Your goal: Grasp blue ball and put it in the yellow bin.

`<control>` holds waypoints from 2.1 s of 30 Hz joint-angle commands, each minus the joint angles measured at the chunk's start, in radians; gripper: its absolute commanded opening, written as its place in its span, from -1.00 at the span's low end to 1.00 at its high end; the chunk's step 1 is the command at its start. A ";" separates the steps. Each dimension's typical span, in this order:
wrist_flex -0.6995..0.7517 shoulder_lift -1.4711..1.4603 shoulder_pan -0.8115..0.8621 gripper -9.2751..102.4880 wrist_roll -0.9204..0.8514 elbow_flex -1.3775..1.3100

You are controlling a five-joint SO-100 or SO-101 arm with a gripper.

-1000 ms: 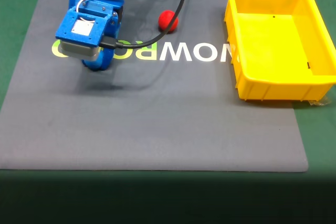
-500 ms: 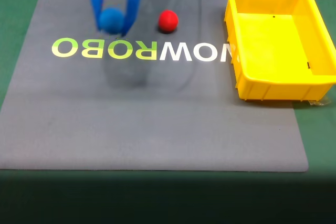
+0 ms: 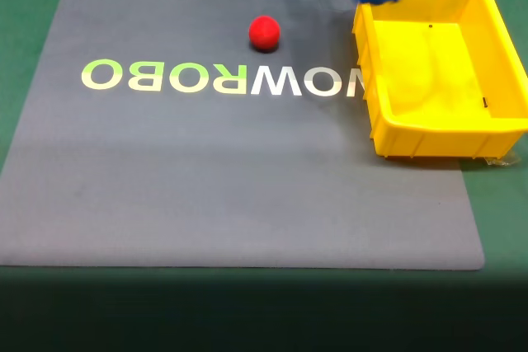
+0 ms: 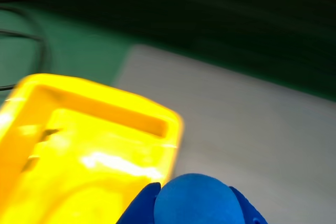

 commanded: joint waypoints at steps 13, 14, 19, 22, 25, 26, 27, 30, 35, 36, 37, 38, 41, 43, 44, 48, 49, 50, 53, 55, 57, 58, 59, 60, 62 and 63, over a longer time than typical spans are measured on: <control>-0.011 0.089 -0.204 -0.83 0.048 0.037; -0.011 0.089 -0.202 -0.83 0.046 0.041; -0.011 0.091 -0.189 -0.83 0.044 0.044; -0.009 0.092 -0.181 -0.73 0.046 0.044; -0.009 0.095 -0.170 -0.34 0.052 0.044; -0.009 0.097 -0.167 -0.25 0.058 0.044; -0.009 0.097 -0.166 -0.20 0.063 0.044; -0.009 0.103 -0.161 -0.14 0.067 0.051; -0.009 0.114 -0.156 -0.13 0.066 0.054; -0.009 0.115 -0.155 -0.13 0.066 0.055; -0.009 0.117 -0.155 -0.13 0.066 0.055; -0.009 0.120 -0.153 -0.13 0.066 0.057; -0.009 0.137 -0.152 -0.13 0.061 0.067; -0.011 0.166 -0.147 -0.13 0.051 0.094; -0.011 0.187 -0.143 -0.14 0.048 0.114; -0.017 0.334 -0.094 -0.24 0.015 0.268; -0.020 0.382 -0.072 -0.29 0.000 0.325; -0.029 0.436 -0.049 -0.36 -0.011 0.388; -0.034 0.601 0.044 -0.60 -0.049 0.591; -0.037 0.696 0.120 -0.73 -0.072 0.726; -0.038 0.785 0.198 -0.83 -0.101 0.859; -0.040 0.834 0.238 -0.83 -0.117 0.927; -0.046 0.884 0.276 -0.83 -0.138 1.002; -0.049 0.945 0.318 -0.83 -0.164 1.088; -0.057 1.063 0.376 -0.83 -0.196 1.233; -0.057 1.126 0.397 -0.83 -0.209 1.304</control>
